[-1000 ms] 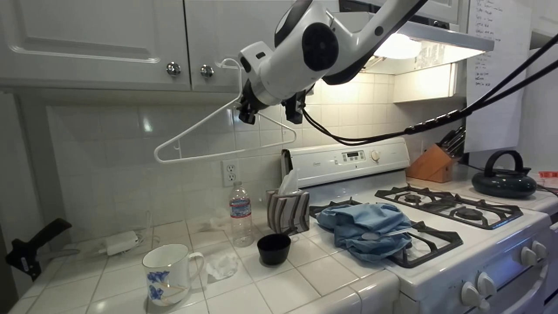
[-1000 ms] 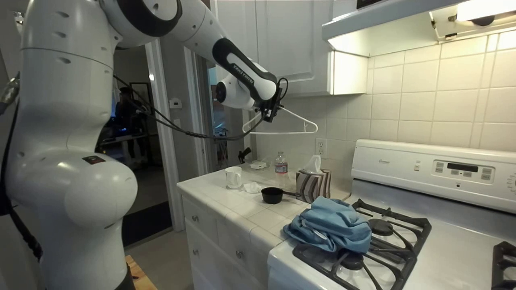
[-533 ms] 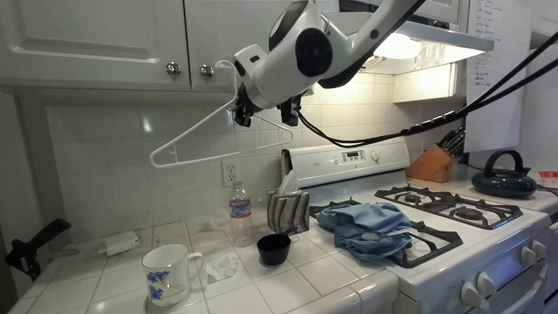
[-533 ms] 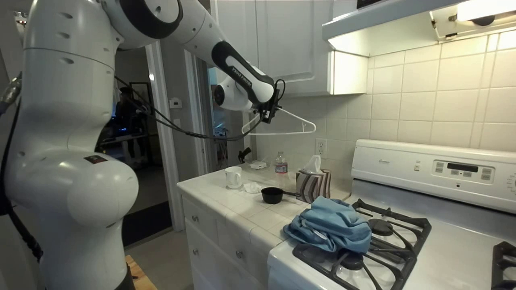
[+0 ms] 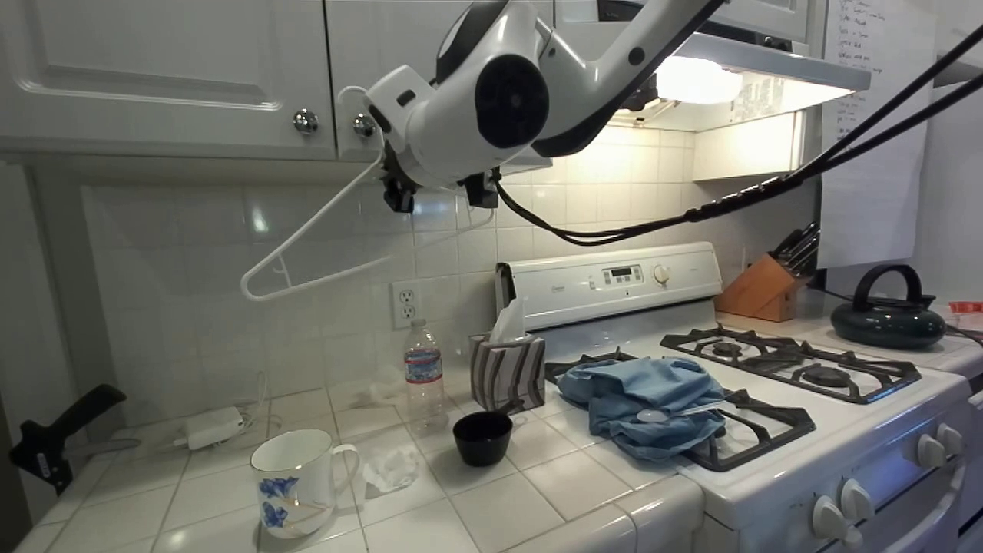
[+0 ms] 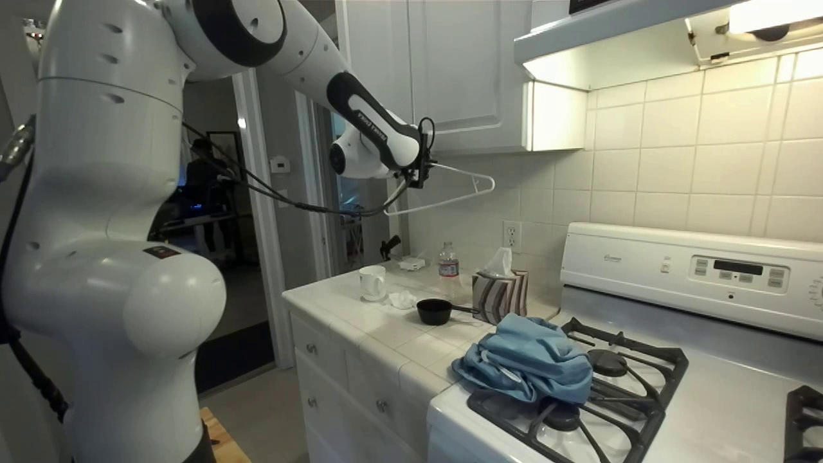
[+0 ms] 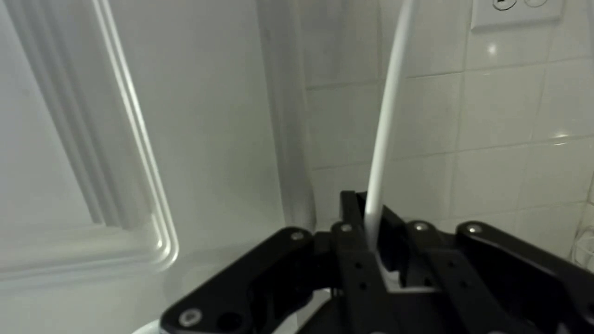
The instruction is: Put the hanger on the knob of the top right cabinet door
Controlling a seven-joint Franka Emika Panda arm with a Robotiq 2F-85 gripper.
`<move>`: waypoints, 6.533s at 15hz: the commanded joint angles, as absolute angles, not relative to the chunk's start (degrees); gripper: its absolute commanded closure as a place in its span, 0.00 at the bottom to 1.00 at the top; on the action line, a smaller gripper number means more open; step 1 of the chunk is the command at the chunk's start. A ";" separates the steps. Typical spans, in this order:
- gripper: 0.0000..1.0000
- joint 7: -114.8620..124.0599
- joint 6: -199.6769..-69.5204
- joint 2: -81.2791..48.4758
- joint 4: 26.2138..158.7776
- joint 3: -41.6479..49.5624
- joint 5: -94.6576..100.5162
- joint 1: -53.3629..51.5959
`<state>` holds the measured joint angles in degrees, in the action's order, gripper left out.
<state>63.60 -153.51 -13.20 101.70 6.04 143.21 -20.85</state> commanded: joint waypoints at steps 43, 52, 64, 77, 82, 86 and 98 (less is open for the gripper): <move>0.93 63.53 -131.40 -12.45 110.29 -11.76 131.12 -9.22; 0.98 64.05 -138.31 -14.86 105.55 -11.78 132.44 -8.37; 0.98 65.70 -140.71 -15.44 102.83 -11.68 132.19 -7.37; 0.98 66.12 -147.41 -18.57 97.68 -11.84 132.06 -6.27; 0.98 67.30 -147.24 -19.43 97.79 -11.69 131.94 -6.86; 0.98 68.50 -146.47 -19.99 98.43 -11.98 131.39 -7.25; 0.01 64.12 -126.93 -18.00 107.73 -14.30 117.23 -12.66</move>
